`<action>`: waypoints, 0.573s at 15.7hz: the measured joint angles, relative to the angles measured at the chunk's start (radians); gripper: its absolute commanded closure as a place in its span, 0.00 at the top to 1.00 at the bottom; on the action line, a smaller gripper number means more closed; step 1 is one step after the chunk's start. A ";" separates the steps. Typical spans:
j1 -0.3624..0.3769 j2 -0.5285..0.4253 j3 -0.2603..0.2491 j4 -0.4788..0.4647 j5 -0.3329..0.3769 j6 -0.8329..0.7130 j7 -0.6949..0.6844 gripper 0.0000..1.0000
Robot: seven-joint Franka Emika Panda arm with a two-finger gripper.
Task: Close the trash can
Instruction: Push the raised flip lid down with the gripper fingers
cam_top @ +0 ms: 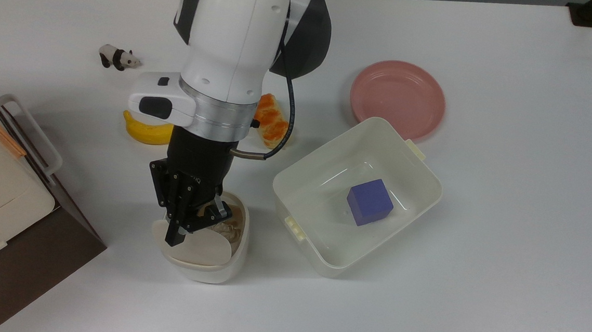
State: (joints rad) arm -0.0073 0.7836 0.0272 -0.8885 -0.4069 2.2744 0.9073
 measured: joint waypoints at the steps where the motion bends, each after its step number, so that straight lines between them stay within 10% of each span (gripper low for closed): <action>1: 0.002 0.000 0.002 -0.001 0.000 0.000 -0.003 0.00; 9: 0.007 -0.007 0.027 -0.006 0.000 -0.080 -0.066 0.00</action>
State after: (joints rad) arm -0.0008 0.7768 0.0537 -0.8948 -0.4072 2.1947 0.8415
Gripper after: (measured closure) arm 0.991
